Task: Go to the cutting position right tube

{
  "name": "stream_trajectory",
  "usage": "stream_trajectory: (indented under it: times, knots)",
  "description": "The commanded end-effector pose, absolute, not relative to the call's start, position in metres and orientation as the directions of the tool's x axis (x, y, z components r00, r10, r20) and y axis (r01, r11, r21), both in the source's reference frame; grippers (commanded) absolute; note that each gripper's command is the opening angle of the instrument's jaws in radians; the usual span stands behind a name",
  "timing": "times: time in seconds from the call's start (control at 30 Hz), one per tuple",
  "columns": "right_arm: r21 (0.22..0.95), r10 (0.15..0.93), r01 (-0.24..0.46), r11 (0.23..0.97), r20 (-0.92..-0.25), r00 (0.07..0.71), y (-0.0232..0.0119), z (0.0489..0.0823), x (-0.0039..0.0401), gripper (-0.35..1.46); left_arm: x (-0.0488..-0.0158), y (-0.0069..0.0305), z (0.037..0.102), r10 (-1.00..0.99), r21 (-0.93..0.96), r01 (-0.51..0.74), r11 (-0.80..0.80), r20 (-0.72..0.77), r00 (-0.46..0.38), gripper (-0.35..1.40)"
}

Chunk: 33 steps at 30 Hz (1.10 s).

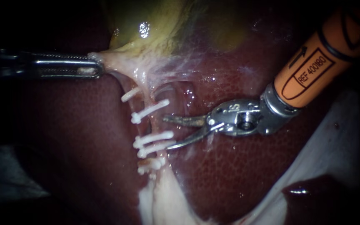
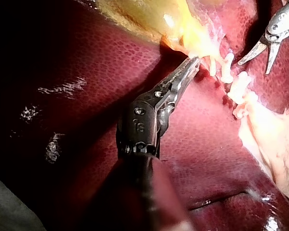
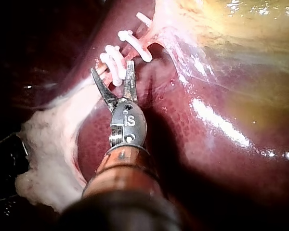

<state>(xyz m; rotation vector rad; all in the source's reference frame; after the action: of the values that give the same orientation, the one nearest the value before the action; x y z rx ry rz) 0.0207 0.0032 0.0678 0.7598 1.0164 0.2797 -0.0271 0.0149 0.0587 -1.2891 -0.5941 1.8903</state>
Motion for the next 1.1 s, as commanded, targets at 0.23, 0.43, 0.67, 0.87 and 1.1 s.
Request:
stream_trajectory:
  times: [0.23, 0.43, 0.67, 0.87, 1.1]
  knots:
    - [0.696, 0.545, 0.134, 0.705, -0.653, 0.525, 0.0034, 0.0703, 0.0214, 1.44, -0.0271, 0.0149, 0.0587, 0.796, -0.727, -0.327, -0.604, -0.571, -0.203, -0.35]
    - [0.698, 0.542, 0.161, 0.698, -0.661, 0.519, 0.003, 0.0717, 0.0227, 1.44, -0.0272, 0.0149, 0.0587, 0.796, -0.727, -0.327, -0.604, -0.571, -0.203, -0.35]
    - [0.694, 0.535, 0.215, 0.687, -0.684, 0.495, 0.0022, 0.0722, 0.0241, 1.44, -0.0272, 0.0149, 0.0587, 0.796, -0.727, -0.327, -0.604, -0.571, -0.203, -0.35]
    - [0.688, 0.537, 0.258, 0.678, -0.704, 0.466, 0.002, 0.072, 0.0248, 1.35, -0.0272, 0.0149, 0.0587, 0.796, -0.727, -0.327, -0.604, -0.571, -0.203, -0.35]
    - [0.705, 0.578, 0.277, 0.653, -0.7, 0.419, 0.0019, 0.0717, 0.0265, 1.29, -0.0272, 0.0149, 0.0587, 0.796, -0.726, -0.327, -0.604, -0.571, -0.203, -0.35]
